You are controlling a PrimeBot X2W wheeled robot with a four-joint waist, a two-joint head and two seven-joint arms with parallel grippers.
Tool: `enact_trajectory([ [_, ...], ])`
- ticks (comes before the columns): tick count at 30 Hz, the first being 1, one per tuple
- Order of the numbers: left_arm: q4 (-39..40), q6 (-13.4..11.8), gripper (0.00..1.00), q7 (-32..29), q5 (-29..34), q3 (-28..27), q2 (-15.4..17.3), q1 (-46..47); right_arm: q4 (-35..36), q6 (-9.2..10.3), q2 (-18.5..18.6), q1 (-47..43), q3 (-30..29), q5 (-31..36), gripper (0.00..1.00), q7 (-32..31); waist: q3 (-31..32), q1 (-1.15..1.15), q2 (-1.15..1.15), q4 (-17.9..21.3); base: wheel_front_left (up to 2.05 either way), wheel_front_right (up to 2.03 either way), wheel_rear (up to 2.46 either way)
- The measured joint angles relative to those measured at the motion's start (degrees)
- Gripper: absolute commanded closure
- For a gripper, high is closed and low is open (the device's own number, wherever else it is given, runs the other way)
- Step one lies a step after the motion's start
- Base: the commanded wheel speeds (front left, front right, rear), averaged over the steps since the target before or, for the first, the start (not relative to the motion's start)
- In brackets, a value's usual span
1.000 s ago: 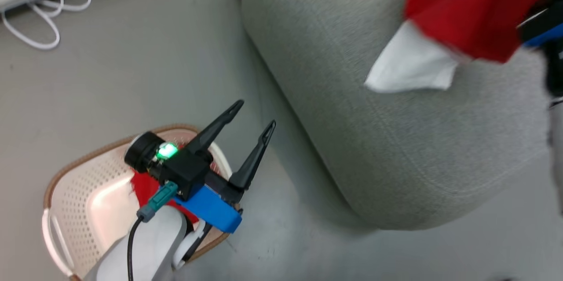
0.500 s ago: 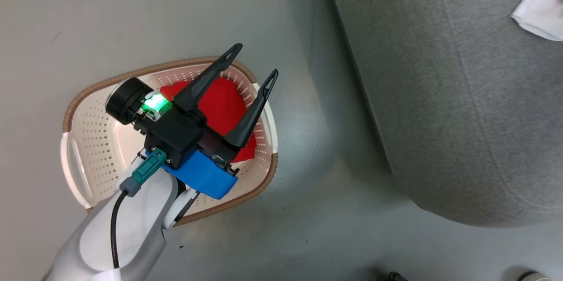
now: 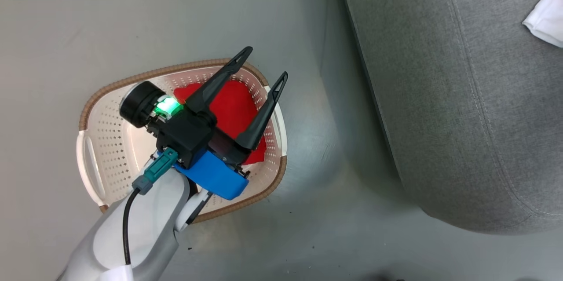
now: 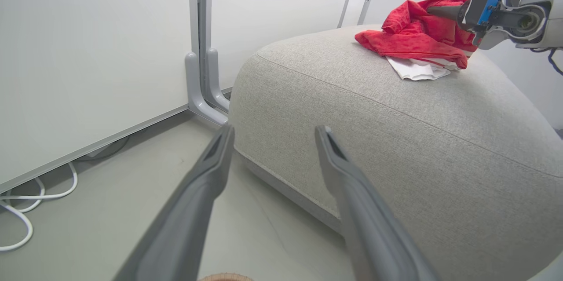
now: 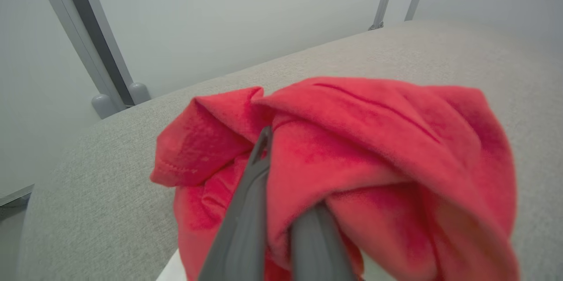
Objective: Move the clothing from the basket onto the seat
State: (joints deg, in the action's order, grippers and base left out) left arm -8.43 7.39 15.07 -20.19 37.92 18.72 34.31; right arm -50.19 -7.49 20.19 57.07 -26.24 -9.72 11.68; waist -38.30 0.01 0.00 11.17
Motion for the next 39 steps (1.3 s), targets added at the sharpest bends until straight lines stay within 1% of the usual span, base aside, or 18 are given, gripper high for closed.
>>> enact_trajectory([
  [1,-0.3,0.0,0.0,0.0,-0.4,0.1,-0.3,-0.1,-0.2,0.0,-0.1,-0.1,0.1,-0.1,0.09,0.0,0.5,0.0,0.0,0.0,0.0,0.0,0.0],
  [2,-0.6,0.0,0.0,0.0,-0.8,0.3,-0.5,-0.1,-0.2,0.0,-0.4,-0.4,0.5,-0.5,0.0,-0.3,1.0,0.0,0.0,-0.1,0.0,0.0,0.0],
  [6,-1.3,0.0,0.0,0.0,-2.2,0.1,-1.7,-0.4,0.3,0.0,-1.2,-3.7,2.5,-1.0,0.0,-1.0,3.7,0.0,0.0,-0.4,0.0,0.0,0.0],
  [12,-3.1,0.0,0.0,0.0,-3.6,-1.0,-4.2,-3.6,3.8,0.0,-2.0,-10.9,5.1,-0.6,0.0,-0.9,9.0,-0.01,0.0,-1.4,0.0,0.0,0.0],
  [17,-4.6,0.0,0.0,0.0,-4.4,-2.7,-5.4,-7.9,7.9,0.0,-4.2,-17.9,6.8,1.2,0.0,-0.8,14.5,-0.01,0.0,-2.4,0.0,0.0,0.0],
  [25,-7.1,0.0,0.0,0.0,-5.1,-9.1,-7.5,-16.7,17.3,0.0,-8.9,-29.6,10.0,3.3,0.0,-1.7,23.9,-0.02,0.0,-4.5,0.0,0.0,0.0],
  [29,-7.6,0.0,0.0,0.0,-4.9,-12.0,-7.9,-20.8,23.2,0.0,-12.1,-34.9,12.9,2.2,0.0,-2.6,28.2,-0.02,0.0,-5.6,0.0,0.0,0.0],
  [36,-7.5,0.0,0.0,0.0,-3.9,-16.8,-8.7,-26.6,32.8,0.0,-13.3,-44.0,18.9,3.7,0.0,-3.8,34.0,-0.03,0.0,-8.3,0.0,0.0,0.0],
  [39,-7.6,0.0,0.0,0.0,-3.7,-18.5,-9.2,-28.2,35.8,0.01,-13.8,-48.0,19.8,4.1,0.0,-4.4,35.8,-0.03,0.01,-9.9,0.0,0.0,0.0],
])
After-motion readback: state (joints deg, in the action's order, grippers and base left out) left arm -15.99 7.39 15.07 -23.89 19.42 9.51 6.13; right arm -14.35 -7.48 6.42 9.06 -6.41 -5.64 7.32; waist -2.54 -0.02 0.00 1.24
